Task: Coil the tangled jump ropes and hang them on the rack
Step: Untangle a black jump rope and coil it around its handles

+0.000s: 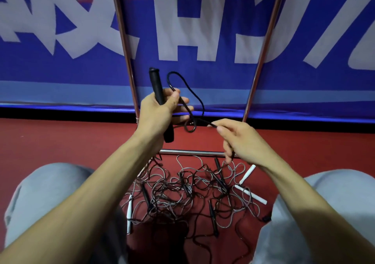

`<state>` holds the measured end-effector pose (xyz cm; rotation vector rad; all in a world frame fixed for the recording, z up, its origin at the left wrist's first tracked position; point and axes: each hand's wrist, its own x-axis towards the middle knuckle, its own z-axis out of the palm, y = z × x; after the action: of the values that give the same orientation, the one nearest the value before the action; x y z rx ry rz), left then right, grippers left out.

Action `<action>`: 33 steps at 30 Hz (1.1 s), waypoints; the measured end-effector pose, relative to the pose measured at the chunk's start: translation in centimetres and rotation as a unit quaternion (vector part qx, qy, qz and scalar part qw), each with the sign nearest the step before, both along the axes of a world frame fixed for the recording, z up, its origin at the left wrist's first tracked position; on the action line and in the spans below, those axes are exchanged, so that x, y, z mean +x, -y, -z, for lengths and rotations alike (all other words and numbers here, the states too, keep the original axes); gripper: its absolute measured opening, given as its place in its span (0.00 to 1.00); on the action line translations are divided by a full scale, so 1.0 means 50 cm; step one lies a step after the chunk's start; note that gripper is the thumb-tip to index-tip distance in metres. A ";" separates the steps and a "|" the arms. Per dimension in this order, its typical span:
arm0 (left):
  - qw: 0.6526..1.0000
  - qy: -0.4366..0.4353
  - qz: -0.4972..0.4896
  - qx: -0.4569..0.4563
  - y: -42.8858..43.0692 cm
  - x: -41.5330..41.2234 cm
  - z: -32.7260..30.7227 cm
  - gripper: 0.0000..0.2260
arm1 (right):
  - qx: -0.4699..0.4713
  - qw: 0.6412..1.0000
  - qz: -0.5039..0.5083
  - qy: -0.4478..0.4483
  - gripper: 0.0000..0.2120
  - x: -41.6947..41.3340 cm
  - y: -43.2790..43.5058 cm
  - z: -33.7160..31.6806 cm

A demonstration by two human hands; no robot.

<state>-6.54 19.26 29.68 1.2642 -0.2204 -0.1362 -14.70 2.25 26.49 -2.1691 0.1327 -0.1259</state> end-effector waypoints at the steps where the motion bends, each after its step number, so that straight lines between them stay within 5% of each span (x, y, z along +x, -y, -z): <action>1: 1.000 -0.016 -0.006 -0.024 -0.007 0.006 -0.006 0.02 | -0.061 0.998 0.017 -0.003 0.11 0.001 0.008 0.012; 6: 0.970 -0.167 -0.022 -0.177 -0.039 0.047 -0.011 0.05 | -0.174 0.981 0.047 -0.074 0.10 0.008 0.025 0.050; 10: 0.943 -0.257 -0.032 -0.207 -0.039 0.059 0.008 0.06 | -0.205 0.973 0.059 -0.092 0.12 0.012 0.019 0.045; 14: 0.925 -0.309 -0.016 -0.220 -0.031 0.043 0.009 0.08 | 0.042 0.990 0.103 -0.087 0.11 0.003 0.014 0.007; 19: 0.951 -0.281 0.018 -0.126 -0.005 0.030 0.030 0.07 | 0.389 0.918 0.072 -0.024 0.09 -0.024 0.028 -0.063; 22: 0.965 -0.244 0.088 -0.044 0.019 0.004 0.049 0.08 | 0.492 0.868 0.069 0.020 0.08 -0.034 0.024 -0.085; 28: 0.957 -0.089 0.220 0.165 0.059 -0.057 0.086 0.07 | 0.700 0.699 0.124 0.081 0.11 -0.023 0.032 -0.078; 33: 0.910 0.062 0.320 0.255 0.058 -0.081 0.092 0.06 | 0.726 0.662 0.142 0.121 0.12 -0.015 0.057 -0.067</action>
<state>-10.57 16.35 25.10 1.6833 -0.7455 -0.7171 -15.45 -0.59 29.86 -0.4750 0.2902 -0.3403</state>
